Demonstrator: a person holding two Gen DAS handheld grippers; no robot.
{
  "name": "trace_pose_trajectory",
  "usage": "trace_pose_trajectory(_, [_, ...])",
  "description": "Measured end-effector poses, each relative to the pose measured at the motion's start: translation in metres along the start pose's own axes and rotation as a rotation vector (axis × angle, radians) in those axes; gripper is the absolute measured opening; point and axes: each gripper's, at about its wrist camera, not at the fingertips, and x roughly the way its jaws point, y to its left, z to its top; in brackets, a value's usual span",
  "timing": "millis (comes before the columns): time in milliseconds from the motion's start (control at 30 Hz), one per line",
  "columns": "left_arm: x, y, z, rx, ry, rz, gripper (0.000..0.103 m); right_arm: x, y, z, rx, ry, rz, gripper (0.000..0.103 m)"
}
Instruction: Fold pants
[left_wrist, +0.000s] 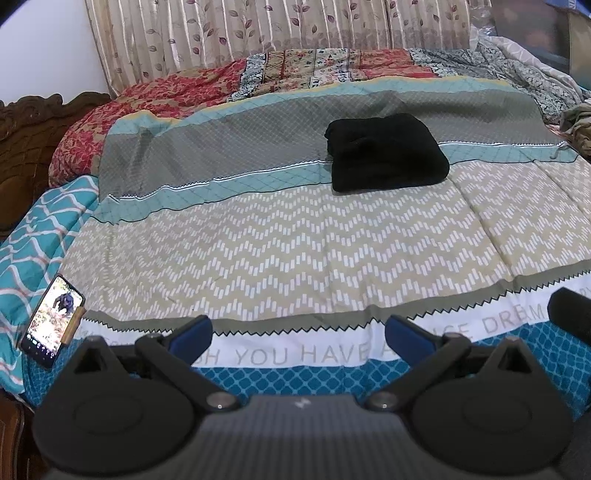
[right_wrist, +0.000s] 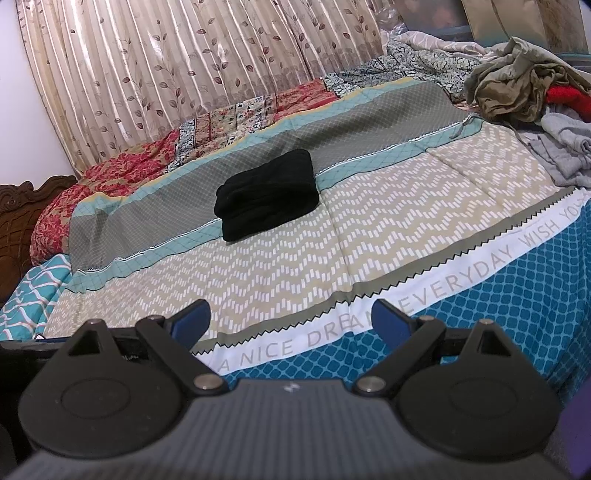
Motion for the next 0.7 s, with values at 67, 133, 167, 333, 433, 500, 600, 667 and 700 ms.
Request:
trace_pose_trajectory(67, [0.000, 0.000, 0.000, -0.001, 0.001, 0.003, 0.103, 0.000, 0.000, 0.000, -0.002, -0.001, 0.001, 0.096])
trace_pose_trajectory(133, [0.001, 0.001, 0.000, 0.000, 0.003, 0.004, 0.103, -0.001, 0.001, -0.001, -0.003, -0.003, -0.001, 0.096])
trace_pose_trajectory(167, [0.002, 0.001, 0.000, -0.001, 0.004, 0.004, 0.103, -0.001, 0.001, -0.001, -0.004, -0.004, -0.003, 0.096])
trace_pose_trajectory(333, [0.002, 0.001, -0.001, 0.001, 0.006, 0.006, 0.103, -0.002, 0.008, -0.003, -0.007, -0.010, -0.012, 0.096])
trace_pose_trajectory(433, [0.004, 0.001, -0.002, -0.001, 0.015, 0.003, 0.103, -0.003, 0.010, -0.003, -0.009, -0.008, -0.014, 0.096])
trace_pose_trajectory(500, [0.005, 0.002, -0.003, -0.005, 0.025, -0.003, 0.103, -0.003, 0.011, -0.004, -0.012, -0.008, -0.016, 0.096])
trace_pose_trajectory(600, [0.007, 0.001, -0.005, -0.008, 0.044, -0.014, 0.103, -0.002, 0.013, -0.005, -0.012, -0.004, -0.016, 0.096])
trace_pose_trajectory(667, [0.009, 0.000, -0.006, -0.004, 0.060, -0.028, 0.103, -0.002, 0.013, -0.005, -0.012, -0.001, -0.017, 0.096])
trace_pose_trajectory(700, [0.009, 0.000, -0.008, -0.002, 0.067, -0.032, 0.103, -0.002, 0.012, -0.005, -0.012, 0.000, -0.016, 0.096])
